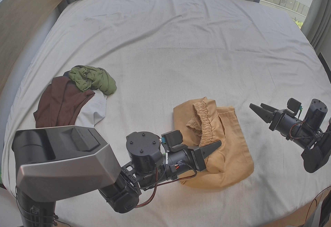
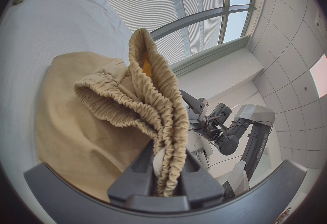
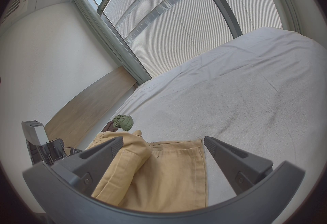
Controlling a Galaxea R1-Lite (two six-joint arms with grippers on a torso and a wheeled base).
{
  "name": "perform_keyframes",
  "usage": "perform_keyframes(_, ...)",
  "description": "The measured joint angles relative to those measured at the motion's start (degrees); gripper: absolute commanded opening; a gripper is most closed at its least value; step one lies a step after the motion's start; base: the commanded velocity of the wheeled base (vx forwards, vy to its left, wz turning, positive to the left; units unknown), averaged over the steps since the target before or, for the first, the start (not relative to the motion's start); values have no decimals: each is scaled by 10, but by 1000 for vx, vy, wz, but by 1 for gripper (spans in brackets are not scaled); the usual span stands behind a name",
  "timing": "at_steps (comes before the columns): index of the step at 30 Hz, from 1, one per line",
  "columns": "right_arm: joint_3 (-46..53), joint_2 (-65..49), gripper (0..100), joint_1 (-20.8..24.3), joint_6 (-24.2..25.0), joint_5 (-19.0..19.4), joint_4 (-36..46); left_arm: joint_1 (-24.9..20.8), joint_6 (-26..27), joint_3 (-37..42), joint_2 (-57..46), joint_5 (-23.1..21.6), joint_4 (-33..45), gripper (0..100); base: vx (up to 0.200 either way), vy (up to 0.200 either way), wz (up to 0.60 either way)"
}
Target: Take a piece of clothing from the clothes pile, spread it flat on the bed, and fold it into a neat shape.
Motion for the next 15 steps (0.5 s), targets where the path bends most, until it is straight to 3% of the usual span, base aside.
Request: perform_keyframes(15,-1,0,100,-1,0,0,0,-19,0,-25,22,0,14,0,0,0,0)
